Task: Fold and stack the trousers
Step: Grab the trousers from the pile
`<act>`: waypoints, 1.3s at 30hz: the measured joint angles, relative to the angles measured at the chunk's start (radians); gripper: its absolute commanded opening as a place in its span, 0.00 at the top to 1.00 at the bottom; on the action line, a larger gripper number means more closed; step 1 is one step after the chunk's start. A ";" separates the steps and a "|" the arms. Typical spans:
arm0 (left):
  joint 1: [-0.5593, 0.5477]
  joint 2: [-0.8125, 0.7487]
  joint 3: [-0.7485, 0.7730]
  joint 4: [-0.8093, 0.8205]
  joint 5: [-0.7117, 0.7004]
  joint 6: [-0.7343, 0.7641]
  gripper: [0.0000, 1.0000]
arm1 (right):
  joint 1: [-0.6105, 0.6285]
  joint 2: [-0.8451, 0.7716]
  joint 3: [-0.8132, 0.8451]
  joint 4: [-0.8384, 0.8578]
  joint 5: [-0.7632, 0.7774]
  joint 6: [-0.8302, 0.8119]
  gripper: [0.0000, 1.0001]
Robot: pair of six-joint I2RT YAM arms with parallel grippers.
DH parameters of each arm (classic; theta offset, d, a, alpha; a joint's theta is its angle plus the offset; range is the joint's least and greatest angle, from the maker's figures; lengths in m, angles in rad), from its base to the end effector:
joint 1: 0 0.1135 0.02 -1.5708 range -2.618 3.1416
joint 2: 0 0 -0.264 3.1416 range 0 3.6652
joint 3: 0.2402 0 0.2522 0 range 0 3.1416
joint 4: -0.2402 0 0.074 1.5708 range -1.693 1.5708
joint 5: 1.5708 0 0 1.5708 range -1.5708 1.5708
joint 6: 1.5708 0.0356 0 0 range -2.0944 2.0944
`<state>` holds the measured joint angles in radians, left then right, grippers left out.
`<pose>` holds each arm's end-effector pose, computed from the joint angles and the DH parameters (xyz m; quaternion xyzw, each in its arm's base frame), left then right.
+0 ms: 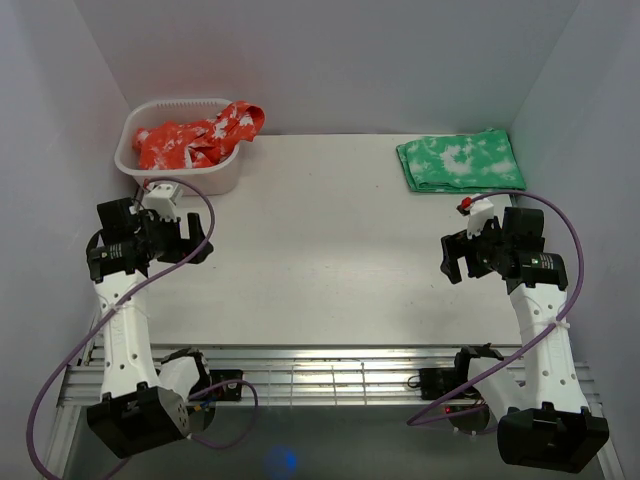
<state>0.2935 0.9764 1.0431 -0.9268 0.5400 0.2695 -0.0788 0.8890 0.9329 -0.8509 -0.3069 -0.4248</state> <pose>0.1783 0.0348 0.3292 0.0820 0.9046 -0.1471 0.3916 0.1707 -0.0027 0.3112 -0.2140 0.8936 0.0456 0.3920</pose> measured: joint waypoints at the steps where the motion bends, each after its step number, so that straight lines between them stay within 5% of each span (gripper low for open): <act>1: 0.000 0.007 0.016 -0.002 -0.001 -0.015 0.02 | 0.000 0.000 0.000 0.001 -0.002 0.000 0.10; 10: 0.000 0.245 0.413 0.039 -0.005 -0.192 0.02 | -0.008 0.025 0.000 0.007 -0.010 0.007 0.10; 23: 0.000 0.614 0.805 0.374 -0.081 -0.486 0.02 | -0.038 0.093 0.000 0.013 -0.011 0.025 0.10; 39: -0.018 1.181 0.990 0.349 -0.104 -0.359 0.02 | -0.064 0.160 0.000 0.015 -0.010 0.026 0.10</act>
<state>0.2752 2.1574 2.0331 -0.5774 0.4358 -0.0898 -0.1429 1.0489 0.9329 -0.8360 -0.3168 -0.3992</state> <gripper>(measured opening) 0.976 0.903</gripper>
